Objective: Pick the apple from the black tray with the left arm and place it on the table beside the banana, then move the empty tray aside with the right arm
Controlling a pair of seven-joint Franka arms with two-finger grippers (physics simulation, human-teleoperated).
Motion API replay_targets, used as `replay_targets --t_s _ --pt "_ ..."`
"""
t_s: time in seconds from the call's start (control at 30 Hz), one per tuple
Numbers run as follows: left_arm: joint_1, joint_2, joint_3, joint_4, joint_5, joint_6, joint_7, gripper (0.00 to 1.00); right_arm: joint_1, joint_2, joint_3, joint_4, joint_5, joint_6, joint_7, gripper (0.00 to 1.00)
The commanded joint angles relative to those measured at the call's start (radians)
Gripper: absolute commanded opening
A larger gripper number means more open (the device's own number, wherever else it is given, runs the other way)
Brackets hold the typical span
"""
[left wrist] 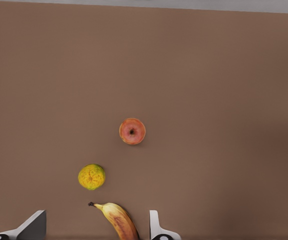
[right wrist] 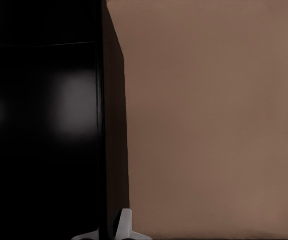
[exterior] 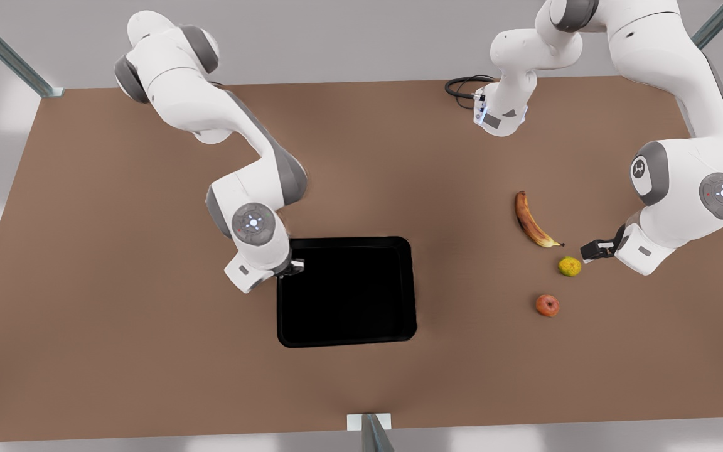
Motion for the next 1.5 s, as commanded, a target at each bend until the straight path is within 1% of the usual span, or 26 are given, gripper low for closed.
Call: replay_targets --t_s 0.0,0.03,0.1,0.27,0.33,0.37,0.43,0.53,0.63,0.7,0.77,0.8,0.87,1.03,1.1,1.13,1.17,1.2,1.23,1.27,1.3,1.37,1.43,1.47 --pt "0.0 -0.001 -0.001 0.001 0.001 0.0 -0.003 1.0 -0.001 -0.026 -0.067 0.0 0.075 -0.175 -0.702 0.2" --pt "0.0 -0.001 0.001 0.001 0.0 0.0 -0.003 1.0 -0.002 -0.029 -0.096 0.0 0.081 -0.177 -0.761 0.2" --pt "0.0 -0.001 0.001 0.001 0.002 0.0 -0.003 1.0 -0.001 -0.052 -0.209 0.0 0.137 -0.205 -0.918 0.2" --pt "-0.001 -0.001 -0.001 0.002 0.004 0.0 -0.002 1.0 -0.002 -0.058 -0.418 0.0 0.222 -0.232 -1.211 0.2" --pt "-0.017 0.005 -0.002 0.031 -0.009 -0.002 0.005 1.0 -0.012 -0.055 -0.473 -0.006 0.255 -0.249 -1.226 0.2" --pt "-0.037 0.014 -0.002 0.047 -0.007 0.0 0.005 1.0 -0.015 -0.05 -0.525 -0.013 0.314 -0.28 -1.237 0.2" --pt "-0.041 0.043 -0.002 0.094 -0.016 0.004 0.0 1.0 -0.016 -0.05 -0.587 -0.037 0.341 -0.297 -1.246 0.2" --pt "-0.038 0.046 -0.001 0.096 -0.032 0.0 0.005 1.0 -0.016 -0.041 -0.695 -0.103 0.4 -0.297 -1.19 0.21" --pt "-0.037 0.046 -0.001 0.096 -0.032 -0.002 0.005 1.0 -0.015 -0.04 -0.751 -0.144 0.422 -0.281 -1.11 0.22" --pt "-0.037 0.046 -0.001 0.097 -0.032 -0.002 0.005 1.0 -0.013 -0.031 -0.757 -0.194 0.422 -0.2 -1.093 0.22" --pt "-0.037 0.046 -0.001 0.096 -0.03 -0.003 0.005 1.0 -0.016 -0.02 -0.761 -0.213 0.431 -0.176 -1.068 0.22" --pt "-0.037 0.046 -0.001 0.097 -0.03 -0.003 0.005 1.0 -0.013 -0.02 -0.784 -0.244 0.453 -0.151 -1.068 0.22" --pt "-0.037 0.046 -0.001 0.097 -0.029 -0.003 0.005 1.0 -0.013 -0.012 -0.784 -0.27 0.454 -0.113 -1.068 0.22" --pt "-0.037 0.046 -0.001 0.097 -0.03 -0.003 0.005 1.0 -0.018 0.069 -0.786 -0.27 0.465 -0.042 -1.07 0.24" --pt "-0.037 0.046 -0.001 0.097 -0.03 -0.003 0.005 1.0 -0.024 0.091 -0.786 -0.27 0.472 -0.021 -1.068 0.32" --pt "-0.037 0.046 -0.001 0.097 -0.03 -0.003 0.005 1.0 -0.024 0.097 -0.786 -0.27 0.472 -0.019 -1.064 0.38" --pt "-0.037 0.046 -0.001 0.097 -0.03 -0.003 0.005 1.0 -0.024 0.098 -0.784 -0.27 0.472 -0.008 -1.061 0.51" --pt "-0.037 0.046 -0.001 0.097 -0.03 -0.003 0.005 1.0 -0.021 0.103 -0.784 -0.267 0.472 -0.008 -1.049 0.69" --pt "-0.037 0.046 -0.001 0.097 -0.03 -0.003 0.005 1.0 -0.021 0.098 -0.784 -0.261 0.474 -0.01 -1.024 0.83" --pt "-0.037 0.046 -0.001 0.097 -0.029 -0.003 0.005 1.0 -0.022 0.088 -0.789 -0.258 0.523 -0.016 -1.012 0.94" --pt "-0.037 0.046 -0.001 0.097 -0.029 -0.003 0.005 1.0 -0.019 0.065 -0.785 -0.227 0.529 -0.027 -1.006 1.0" --pt "-0.037 0.046 -0.001 0.097 -0.029 -0.003 0.005 1.0 -0.016 0.011 -0.763 -0.186 0.525 -0.074 -0.973 1.0" --pt "-0.037 0.046 -0.001 0.097 -0.029 -0.003 0.005 1.0 -0.016 -0.004 -0.748 -0.088 0.52 -0.171 -0.912 1.0" --pt "-0.037 0.046 -0.001 0.097 -0.03 -0.003 0.005 1.0 -0.019 -0.049 -0.68 -0.06 0.506 -0.186 -0.874 1.0"
